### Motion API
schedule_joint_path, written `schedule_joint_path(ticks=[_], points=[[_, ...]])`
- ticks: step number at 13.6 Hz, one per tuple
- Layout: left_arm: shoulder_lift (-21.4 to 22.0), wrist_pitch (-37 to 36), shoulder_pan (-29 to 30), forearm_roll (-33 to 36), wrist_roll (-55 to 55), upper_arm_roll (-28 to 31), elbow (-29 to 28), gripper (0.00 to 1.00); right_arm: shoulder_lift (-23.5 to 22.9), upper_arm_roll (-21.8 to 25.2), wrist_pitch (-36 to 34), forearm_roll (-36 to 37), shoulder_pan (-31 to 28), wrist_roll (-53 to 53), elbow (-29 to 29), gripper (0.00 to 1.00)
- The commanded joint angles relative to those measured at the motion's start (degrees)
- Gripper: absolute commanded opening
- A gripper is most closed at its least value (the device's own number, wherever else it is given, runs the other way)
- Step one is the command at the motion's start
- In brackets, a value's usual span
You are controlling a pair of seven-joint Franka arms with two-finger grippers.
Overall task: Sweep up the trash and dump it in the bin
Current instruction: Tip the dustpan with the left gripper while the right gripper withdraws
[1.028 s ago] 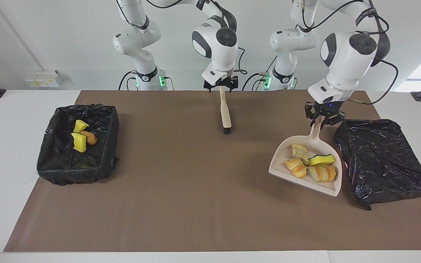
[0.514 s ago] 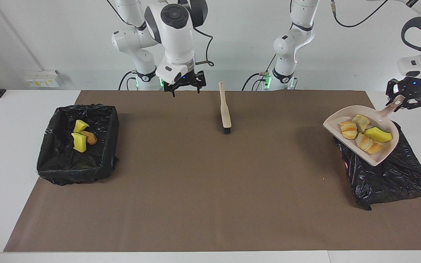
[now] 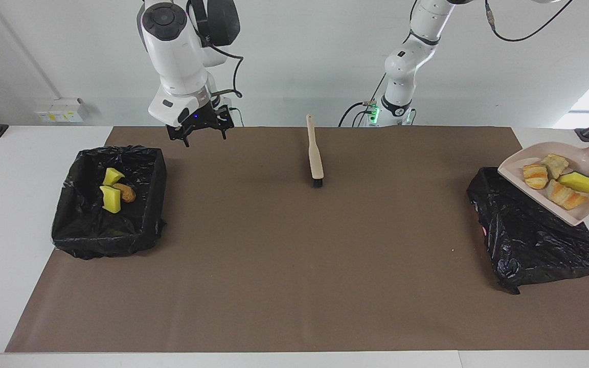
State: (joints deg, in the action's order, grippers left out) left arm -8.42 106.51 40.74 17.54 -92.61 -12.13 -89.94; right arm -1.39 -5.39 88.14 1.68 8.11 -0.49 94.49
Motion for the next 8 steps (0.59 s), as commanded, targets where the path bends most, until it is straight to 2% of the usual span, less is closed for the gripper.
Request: schedule_joint_path(ticks=[1, 3, 6, 8], points=[[-1.60, 1.86, -0.66, 7.56, 0.32, -0.44, 2.57, 0.00, -0.28, -0.76, 1.24, 1.13, -5.72, -0.92, -0.80, 1.00], [-1.69, 1.95, -2.94, 13.54, 1.37, -0.35, 1.79, 0.00, -0.37, -0.15, 3.61, 1.04, -8.45, -2.23, -1.50, 1.00], [-2.91, 2.47, -3.91, 19.09, 1.90, -0.44, 1.69, 0.00, -0.37, 5.64, 4.32, 0.43, -7.76, -1.89, -1.59, 1.00], [-3.10, 3.26, -4.88, 24.18, 2.34, -0.44, 1.61, 0.00, -0.45, 6.80, 3.71, -0.10, -8.98, -2.06, -4.39, 1.00]])
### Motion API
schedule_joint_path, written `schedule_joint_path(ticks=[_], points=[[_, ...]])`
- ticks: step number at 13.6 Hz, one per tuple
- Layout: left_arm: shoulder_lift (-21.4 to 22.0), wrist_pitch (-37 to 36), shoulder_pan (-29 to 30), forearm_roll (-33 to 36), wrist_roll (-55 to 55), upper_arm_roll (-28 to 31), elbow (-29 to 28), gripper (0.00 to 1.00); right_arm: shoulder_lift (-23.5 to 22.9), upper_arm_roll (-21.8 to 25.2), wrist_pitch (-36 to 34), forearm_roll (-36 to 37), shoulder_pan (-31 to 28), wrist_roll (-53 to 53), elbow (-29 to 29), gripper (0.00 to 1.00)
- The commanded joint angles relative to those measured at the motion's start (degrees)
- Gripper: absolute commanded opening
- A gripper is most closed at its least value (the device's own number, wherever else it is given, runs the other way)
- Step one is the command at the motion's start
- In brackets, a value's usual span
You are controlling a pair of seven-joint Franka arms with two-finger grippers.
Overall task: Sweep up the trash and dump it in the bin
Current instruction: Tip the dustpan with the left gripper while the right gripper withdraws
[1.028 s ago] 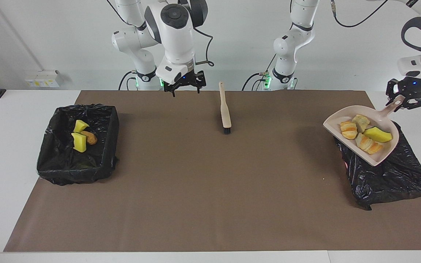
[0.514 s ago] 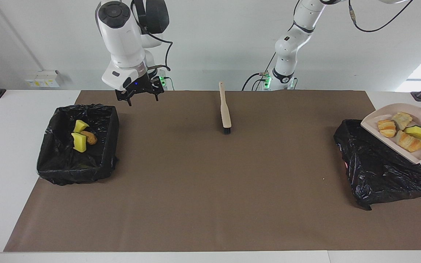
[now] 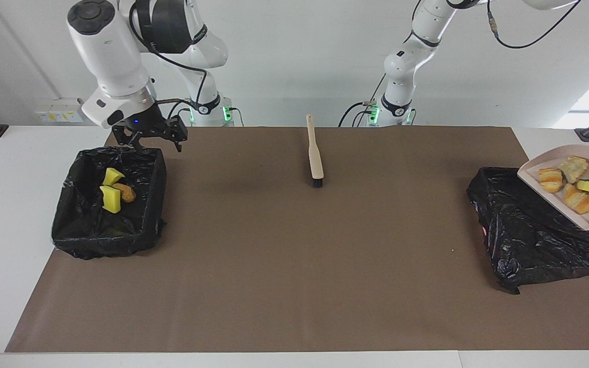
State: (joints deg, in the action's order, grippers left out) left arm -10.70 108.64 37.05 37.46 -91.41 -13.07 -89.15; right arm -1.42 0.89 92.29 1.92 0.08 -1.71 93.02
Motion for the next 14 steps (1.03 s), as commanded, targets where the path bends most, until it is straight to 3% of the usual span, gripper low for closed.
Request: schedule_joint_path(ticks=[1, 4, 8, 11, 14], points=[[-0.99, 1.14, -2.06, 6.12, 1.14, 0.50, 0.82, 0.00, -0.25, 0.43, -0.97, -0.42, -2.09, -0.84, -3.46, 1.00], [-1.08, 1.14, -3.56, 11.21, 1.06, 0.50, 0.91, 0.00, 2.56, 0.17, -2.46, -0.77, -4.82, -0.93, -3.11, 1.00], [-1.52, 0.00, -6.72, 19.67, 0.97, 0.59, 1.35, 0.00, 5.64, 0.34, -4.31, -1.21, -4.29, -0.05, 0.23, 1.00], [-1.87, -0.09, -6.81, 17.93, 0.79, 0.24, 5.02, 0.00, 5.82, 0.34, -4.49, -1.30, -4.82, 0.65, 0.32, 1.00], [-1.61, -2.98, -6.90, 7.31, 1.32, 0.24, 8.72, 0.00, 5.99, 0.60, -4.66, -2.44, -5.43, 1.18, 0.23, 1.00]])
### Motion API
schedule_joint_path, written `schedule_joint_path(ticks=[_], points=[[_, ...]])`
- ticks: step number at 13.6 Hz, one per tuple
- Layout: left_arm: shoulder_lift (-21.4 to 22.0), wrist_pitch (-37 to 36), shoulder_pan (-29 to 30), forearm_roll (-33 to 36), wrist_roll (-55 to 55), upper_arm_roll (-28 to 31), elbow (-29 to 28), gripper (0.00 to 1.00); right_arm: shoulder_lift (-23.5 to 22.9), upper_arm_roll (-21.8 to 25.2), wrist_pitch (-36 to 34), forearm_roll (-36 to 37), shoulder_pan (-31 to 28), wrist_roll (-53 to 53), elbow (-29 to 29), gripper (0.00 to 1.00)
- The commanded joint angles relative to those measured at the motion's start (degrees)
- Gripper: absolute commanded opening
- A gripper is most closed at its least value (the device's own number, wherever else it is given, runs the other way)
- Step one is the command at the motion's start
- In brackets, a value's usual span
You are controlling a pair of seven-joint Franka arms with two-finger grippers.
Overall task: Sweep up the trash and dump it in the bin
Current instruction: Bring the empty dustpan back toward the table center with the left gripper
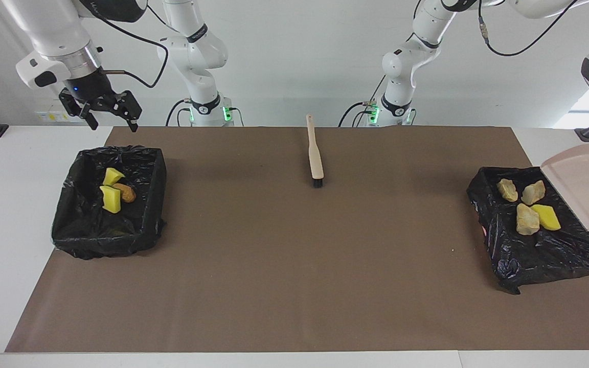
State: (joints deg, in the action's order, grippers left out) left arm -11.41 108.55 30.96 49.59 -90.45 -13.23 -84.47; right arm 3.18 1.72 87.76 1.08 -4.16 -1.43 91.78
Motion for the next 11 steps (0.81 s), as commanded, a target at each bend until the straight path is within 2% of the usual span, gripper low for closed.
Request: schedule_joint_path(ticks=[1, 4, 7, 9, 11], points=[[-0.54, -4.38, -0.99, -7.73, 0.71, 0.05, 4.92, 0.00, 1.40, -0.14, -0.14, -1.86, -1.73, 2.03, 1.47, 1.00], [1.47, -10.35, -2.39, -17.65, 10.08, -0.12, 5.11, 0.00, 1.40, -0.05, 0.30, -1.87, -1.82, 1.96, 1.38, 1.00], [5.16, -17.46, -5.20, -26.98, 27.20, -0.91, 3.53, 0.00, 1.22, -0.84, 0.22, -1.69, -0.94, 1.61, 1.12, 1.00], [7.44, -20.90, -8.35, -32.25, 38.80, -1.09, 0.20, 0.00, 1.22, -1.28, 0.21, -1.78, -0.85, 1.61, 1.12, 1.00], [10.96, -21.62, -11.35, -37.96, 48.13, -1.09, -5.58, 0.00, 1.22, -1.55, 0.21, -1.78, -0.85, 1.61, 1.12, 1.00]])
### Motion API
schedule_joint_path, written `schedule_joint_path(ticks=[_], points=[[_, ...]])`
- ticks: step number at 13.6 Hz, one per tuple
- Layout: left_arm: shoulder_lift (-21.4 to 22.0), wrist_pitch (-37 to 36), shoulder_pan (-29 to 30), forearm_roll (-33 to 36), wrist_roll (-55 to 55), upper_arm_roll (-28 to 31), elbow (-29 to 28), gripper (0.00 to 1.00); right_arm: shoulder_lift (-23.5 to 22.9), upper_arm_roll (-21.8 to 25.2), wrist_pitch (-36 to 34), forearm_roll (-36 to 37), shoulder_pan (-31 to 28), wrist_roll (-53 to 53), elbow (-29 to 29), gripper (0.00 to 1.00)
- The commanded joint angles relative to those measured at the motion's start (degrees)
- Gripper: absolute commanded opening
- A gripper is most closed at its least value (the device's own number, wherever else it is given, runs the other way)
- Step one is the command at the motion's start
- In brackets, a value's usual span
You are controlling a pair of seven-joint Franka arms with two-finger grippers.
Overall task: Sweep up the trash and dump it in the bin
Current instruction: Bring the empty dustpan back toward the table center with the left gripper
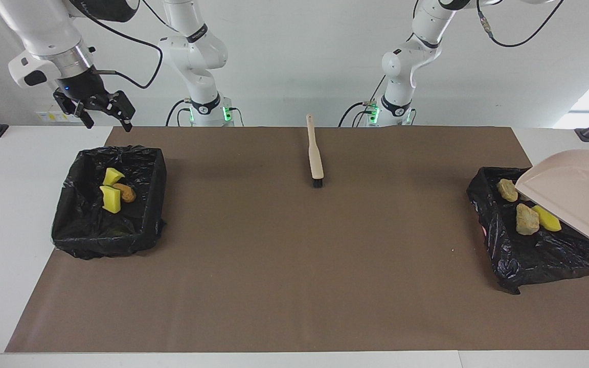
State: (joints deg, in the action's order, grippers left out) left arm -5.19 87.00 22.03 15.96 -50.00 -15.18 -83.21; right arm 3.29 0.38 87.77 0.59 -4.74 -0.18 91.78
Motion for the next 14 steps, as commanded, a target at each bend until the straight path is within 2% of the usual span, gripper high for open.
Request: schedule_joint_path(ticks=[1, 4, 6, 8, 12, 14], points=[[6.67, 0.18, -4.61, -7.49, 12.33, 0.86, -9.58, 0.00, 1.11, -0.21, 0.21, -1.29, -0.27, 0.36, 1.12, 1.00], [8.88, 1.58, -13.21, -14.00, 26.99, 0.86, -15.13, 0.00, 1.11, -0.21, 0.21, -1.29, -0.27, 0.36, 1.12, 1.00], [8.62, 6.66, -20.59, -15.34, 39.75, 0.86, -17.77, 0.00, 1.11, -0.21, 0.21, -1.29, -0.27, 0.36, 1.12, 1.00], [7.93, 10.80, -25.35, -16.22, 46.28, 0.77, -19.01, 0.00, 1.11, -0.21, 0.21, -1.29, -0.27, 0.36, 1.12, 1.00], [0.04, 23.80, -36.87, -16.84, 61.48, 0.86, -21.82, 0.00, 1.11, -0.21, 0.21, -1.29, -0.27, 0.36, 1.12, 1.00], [-4.28, 27.07, -40.29, -16.84, 62.30, 0.94, -21.39, 0.00, 1.11, -0.21, 0.21, -1.29, -0.27, 0.36, 1.12, 1.00]])
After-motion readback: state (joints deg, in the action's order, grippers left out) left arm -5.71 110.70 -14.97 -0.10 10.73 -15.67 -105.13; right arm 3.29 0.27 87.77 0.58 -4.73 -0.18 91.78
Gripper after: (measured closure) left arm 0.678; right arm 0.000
